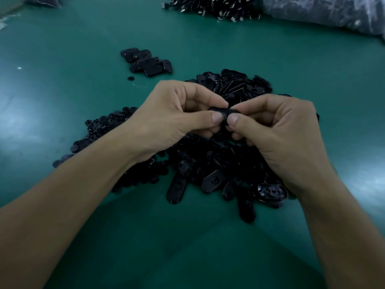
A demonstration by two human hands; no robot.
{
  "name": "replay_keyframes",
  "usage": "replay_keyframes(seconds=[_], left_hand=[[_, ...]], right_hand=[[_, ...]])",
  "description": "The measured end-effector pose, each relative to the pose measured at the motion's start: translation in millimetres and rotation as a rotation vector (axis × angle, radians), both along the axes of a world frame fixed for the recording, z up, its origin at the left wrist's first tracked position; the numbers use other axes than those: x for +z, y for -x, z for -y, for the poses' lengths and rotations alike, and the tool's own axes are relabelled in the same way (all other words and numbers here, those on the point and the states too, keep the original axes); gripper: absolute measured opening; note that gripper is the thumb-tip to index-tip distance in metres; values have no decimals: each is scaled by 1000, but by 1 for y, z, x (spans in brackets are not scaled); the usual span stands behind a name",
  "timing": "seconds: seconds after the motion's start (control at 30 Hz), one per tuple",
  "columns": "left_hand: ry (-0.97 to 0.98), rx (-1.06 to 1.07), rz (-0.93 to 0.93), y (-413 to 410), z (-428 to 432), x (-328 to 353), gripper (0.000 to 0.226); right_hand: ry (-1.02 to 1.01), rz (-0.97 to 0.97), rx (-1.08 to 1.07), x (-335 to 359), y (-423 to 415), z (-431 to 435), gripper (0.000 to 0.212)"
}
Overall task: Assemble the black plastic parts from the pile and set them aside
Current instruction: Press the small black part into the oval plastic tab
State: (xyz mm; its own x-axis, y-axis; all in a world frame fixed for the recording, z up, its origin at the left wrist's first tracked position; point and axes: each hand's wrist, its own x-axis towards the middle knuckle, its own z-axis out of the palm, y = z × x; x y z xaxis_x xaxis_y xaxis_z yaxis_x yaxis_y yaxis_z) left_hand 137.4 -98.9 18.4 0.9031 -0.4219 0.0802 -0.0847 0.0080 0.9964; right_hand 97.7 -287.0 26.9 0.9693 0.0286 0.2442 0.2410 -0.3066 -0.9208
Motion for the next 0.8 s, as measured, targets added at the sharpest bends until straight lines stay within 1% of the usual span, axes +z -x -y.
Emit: replay_keyframes(seconds=[0.23, 0.57, 0.8], left_hand=[[-50, 12, 33, 1, -1, 3, 22], [-48, 44, 53, 5, 2, 3, 19], [-68, 71, 85, 5, 4, 3, 14]], right_hand=[[32, -2, 17, 0, 0, 4, 10], [42, 4, 16, -2, -2, 5, 9], [60, 25, -22, -2, -1, 2, 13]])
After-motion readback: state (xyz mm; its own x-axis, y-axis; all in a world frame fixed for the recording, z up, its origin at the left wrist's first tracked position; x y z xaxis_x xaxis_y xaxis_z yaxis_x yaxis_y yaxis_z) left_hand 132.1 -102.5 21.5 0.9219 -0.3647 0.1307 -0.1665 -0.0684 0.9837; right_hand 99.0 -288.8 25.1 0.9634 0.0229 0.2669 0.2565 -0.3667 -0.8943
